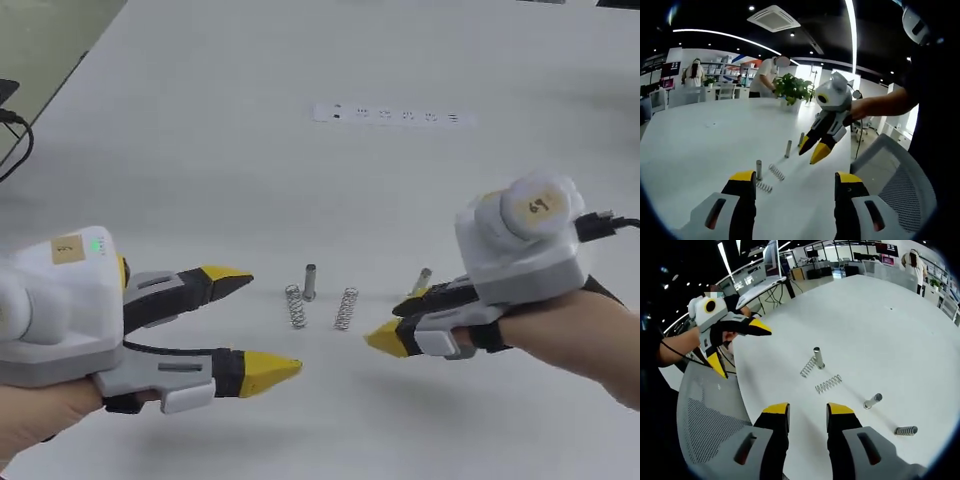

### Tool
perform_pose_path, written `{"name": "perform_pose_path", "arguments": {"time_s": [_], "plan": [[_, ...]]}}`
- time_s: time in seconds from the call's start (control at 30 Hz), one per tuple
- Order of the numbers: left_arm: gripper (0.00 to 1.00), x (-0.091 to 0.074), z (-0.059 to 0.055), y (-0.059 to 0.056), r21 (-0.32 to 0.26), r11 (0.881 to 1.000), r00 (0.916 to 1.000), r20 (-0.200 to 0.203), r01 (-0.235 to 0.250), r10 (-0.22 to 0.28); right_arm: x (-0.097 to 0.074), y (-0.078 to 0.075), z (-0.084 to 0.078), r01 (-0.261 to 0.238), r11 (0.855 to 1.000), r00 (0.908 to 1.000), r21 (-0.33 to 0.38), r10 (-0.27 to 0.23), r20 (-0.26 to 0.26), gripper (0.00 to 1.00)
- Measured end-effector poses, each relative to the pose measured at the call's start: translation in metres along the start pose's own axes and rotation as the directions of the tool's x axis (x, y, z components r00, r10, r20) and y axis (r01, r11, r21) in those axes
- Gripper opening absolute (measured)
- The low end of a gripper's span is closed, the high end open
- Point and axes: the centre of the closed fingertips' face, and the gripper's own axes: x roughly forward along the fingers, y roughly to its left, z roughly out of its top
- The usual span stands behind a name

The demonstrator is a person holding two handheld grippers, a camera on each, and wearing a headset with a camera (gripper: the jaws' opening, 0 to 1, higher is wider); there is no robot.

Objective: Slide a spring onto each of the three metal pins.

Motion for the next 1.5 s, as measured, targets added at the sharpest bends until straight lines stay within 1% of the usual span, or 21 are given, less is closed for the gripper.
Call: {"name": "perform_pose_path", "arguments": {"time_s": [0.03,0.07,0.17,0.2,0.33,0.43,0.47,0.6,0.67,0.77,0.8,0.83,0.9,0.97,1.0,1.07,1.17,1.23,1.33,1.47,1.5], "plan": [[0.59,0.000,0.000,-0.001,0.001,1.000,1.0000,-0.001,0.005,-0.005,0.004,-0.002,0.000,0.014,1.000,0.9998,0.010,-0.013,-0.016,0.28],[0.59,0.000,0.000,-0.001,0.002,1.000,1.0000,0.003,0.003,-0.003,0.007,-0.002,0.002,0.014,1.000,0.9998,0.012,-0.014,-0.016,0.27],[0.59,-0.003,0.001,-0.001,0.002,1.000,0.9999,0.010,0.004,-0.004,0.015,-0.007,0.006,0.042,0.998,0.9989,0.051,-0.040,-0.024,0.26],[0.59,-0.004,0.001,0.000,0.004,1.000,1.0000,0.009,0.004,-0.004,0.018,-0.009,0.005,0.052,0.996,0.9982,0.068,-0.050,-0.034,0.27],[0.59,-0.008,-0.002,0.003,0.005,1.000,1.0000,0.007,-0.004,0.003,0.026,-0.014,0.008,0.084,0.993,0.9956,0.079,-0.081,-0.048,0.26],[0.59,-0.012,-0.004,0.005,0.004,1.000,0.9999,0.008,-0.014,0.014,0.031,-0.016,0.008,0.092,0.992,0.9945,0.087,-0.088,-0.057,0.26],[0.59,-0.013,-0.004,0.005,0.005,1.000,0.9999,0.006,-0.014,0.014,0.032,-0.019,0.009,0.106,0.990,0.9931,0.088,-0.102,-0.058,0.26],[0.59,-0.017,-0.004,0.006,-0.006,1.000,0.9997,0.014,-0.018,0.019,0.037,-0.021,0.011,0.115,0.988,0.9919,0.106,-0.108,-0.067,0.26],[0.59,-0.017,-0.006,0.006,-0.004,1.000,0.9997,0.012,-0.021,0.021,0.040,-0.021,0.012,0.122,0.987,0.9907,0.108,-0.115,-0.073,0.25],[0.59,-0.018,-0.004,0.006,-0.011,1.000,0.9995,0.022,-0.023,0.023,0.044,-0.023,0.013,0.138,0.983,0.9881,0.122,-0.128,-0.085,0.24],[0.59,-0.018,-0.004,0.006,-0.009,1.000,0.9995,0.022,-0.024,0.025,0.046,-0.024,0.013,0.146,0.980,0.9865,0.137,-0.134,-0.094,0.25],[0.59,-0.018,-0.005,0.007,-0.008,1.000,0.9995,0.020,-0.026,0.026,0.047,-0.026,0.014,0.160,0.976,0.9850,0.145,-0.148,-0.090,0.25],[0.59,-0.019,-0.005,0.006,-0.010,1.000,0.9996,0.018,-0.023,0.023,0.050,-0.032,0.013,0.171,0.972,0.9826,0.158,-0.157,-0.100,0.25],[0.59,-0.020,-0.003,0.006,-0.014,1.000,0.9993,0.030,-0.022,0.023,0.052,-0.032,0.014,0.172,0.971,0.9826,0.164,-0.157,-0.099,0.24],[0.59,-0.020,-0.003,0.006,-0.017,1.000,0.9993,0.030,-0.022,0.022,0.052,-0.031,0.013,0.177,0.968,0.9815,0.176,-0.161,-0.104,0.23],[0.58,-0.021,-0.003,0.007,-0.012,1.000,0.9993,0.029,-0.025,0.025,0.053,-0.031,0.014,0.182,0.968,0.9808,0.175,-0.166,-0.102,0.22],[0.58,-0.022,-0.004,0.008,-0.014,1.000,0.9993,0.029,-0.024,0.025,0.056,-0.030,0.012,0.189,0.965,0.9791,0.182,-0.170,-0.111,0.22],[0.58,-0.022,-0.004,0.008,-0.016,1.000,0.9993,0.028,-0.024,0.025,0.057,-0.031,0.010,0.202,0.963,0.9757,0.179,-0.182,-0.122,0.21],[0.58,-0.022,-0.004,0.008,-0.017,1.000,0.9993,0.029,-0.023,0.023,0.059,-0.034,0.009,0.211,0.959,0.9737,0.190,-0.188,-0.128,0.20],[0.58,-0.023,-0.005,0.007,-0.016,1.000,0.9995,0.025,-0.019,0.020,0.061,-0.036,0.006,0.223,0.956,0.9697,0.189,-0.198,-0.143,0.19],[0.58,-0.023,-0.005,0.008,-0.016,1.000,0.9995,0.024,-0.021,0.022,0.062,-0.035,0.005,0.224,0.958,0.9690,0.180,-0.199,-0.146,0.19]]}}
